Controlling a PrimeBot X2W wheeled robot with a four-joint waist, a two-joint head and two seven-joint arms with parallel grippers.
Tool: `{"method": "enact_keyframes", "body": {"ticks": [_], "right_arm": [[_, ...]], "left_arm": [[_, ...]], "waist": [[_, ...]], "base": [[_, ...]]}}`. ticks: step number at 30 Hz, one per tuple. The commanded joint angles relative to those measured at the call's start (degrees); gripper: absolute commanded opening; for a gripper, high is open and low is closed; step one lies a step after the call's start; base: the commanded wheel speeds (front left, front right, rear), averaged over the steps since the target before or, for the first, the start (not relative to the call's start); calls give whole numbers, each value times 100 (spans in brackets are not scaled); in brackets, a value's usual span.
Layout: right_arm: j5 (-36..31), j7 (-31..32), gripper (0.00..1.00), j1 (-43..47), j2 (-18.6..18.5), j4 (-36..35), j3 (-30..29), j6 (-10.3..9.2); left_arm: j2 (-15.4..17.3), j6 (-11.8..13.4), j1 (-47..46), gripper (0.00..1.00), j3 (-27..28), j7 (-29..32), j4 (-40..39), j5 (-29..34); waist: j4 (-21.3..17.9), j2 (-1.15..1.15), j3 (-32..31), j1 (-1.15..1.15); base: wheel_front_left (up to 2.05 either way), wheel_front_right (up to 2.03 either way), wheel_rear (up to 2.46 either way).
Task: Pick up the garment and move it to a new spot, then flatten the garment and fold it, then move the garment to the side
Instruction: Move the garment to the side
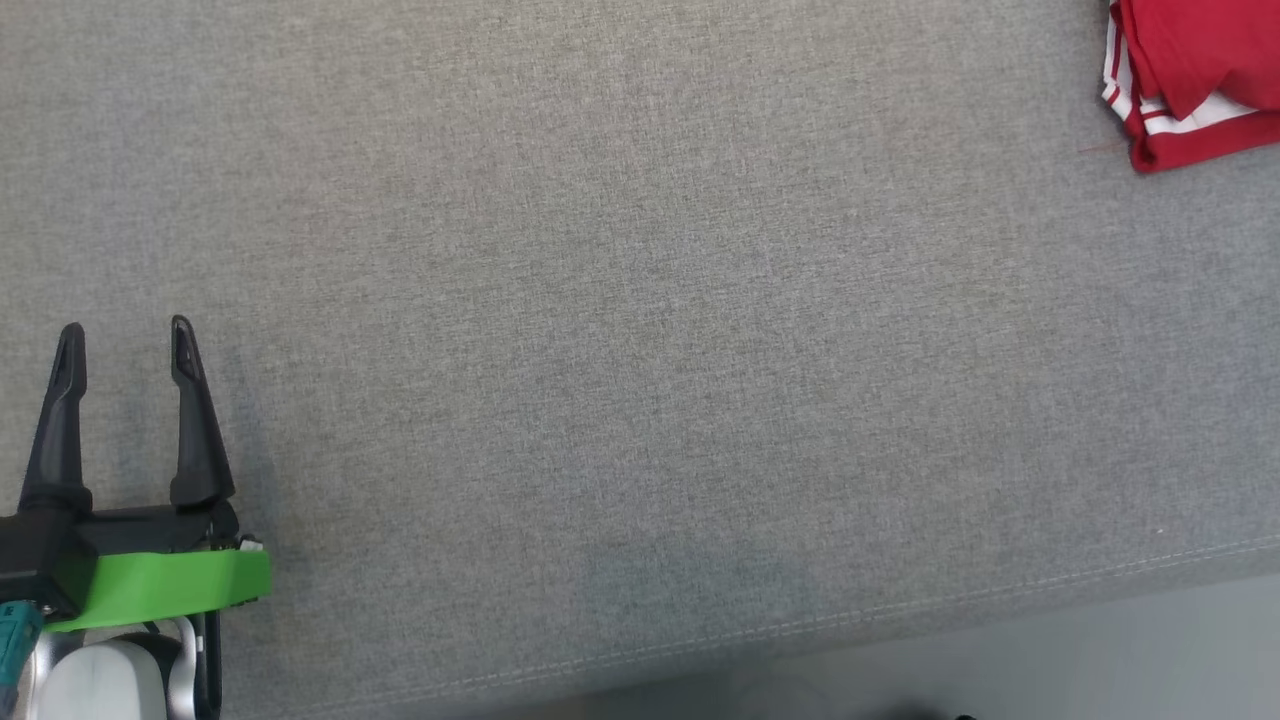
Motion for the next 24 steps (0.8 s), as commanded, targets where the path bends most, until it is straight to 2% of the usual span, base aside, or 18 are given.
{"method": "enact_keyframes", "body": {"ticks": [1, 4, 7, 11, 16, 24], "right_arm": [[-95, -17, 100, 234, 89, -139, -167, -6], [-223, -17, 100, 689, 347, -540, -831, -6], [-505, -17, 100, 1223, 796, -939, -1458, -6], [-940, -18, 100, 1816, 1388, -1399, -1912, -6], [-1344, -18, 100, 2501, 2025, -1913, -1999, -6], [-1551, -18, 100, 3312, 2451, -2523, -1843, -5]], "left_arm": [[-15, 17, -68, 100, -19, 1, 39, -12], [-114, 9, -73, 100, -48, 1, 108, -37], [-182, 9, -49, 100, -54, 1, 192, -65], [-274, 4, 34, 100, -98, 1, 279, -94], [-322, 11, 150, 100, -140, 1, 380, -127], [-361, 41, 328, 100, -232, 1, 469, -187]], "waist": [[39, 0, -191, 0], [70, 0, -406, 0], [90, 0, -634, 0], [135, 0, -935, 0], [220, 0, -1280, 0], [386, 0, -1684, 0]], "base": [[0, 0, 0], [0, 0, 0], [0, 0, 0], [0, 0, 0], [0, 0, 0], [0, 0, 0]]}}
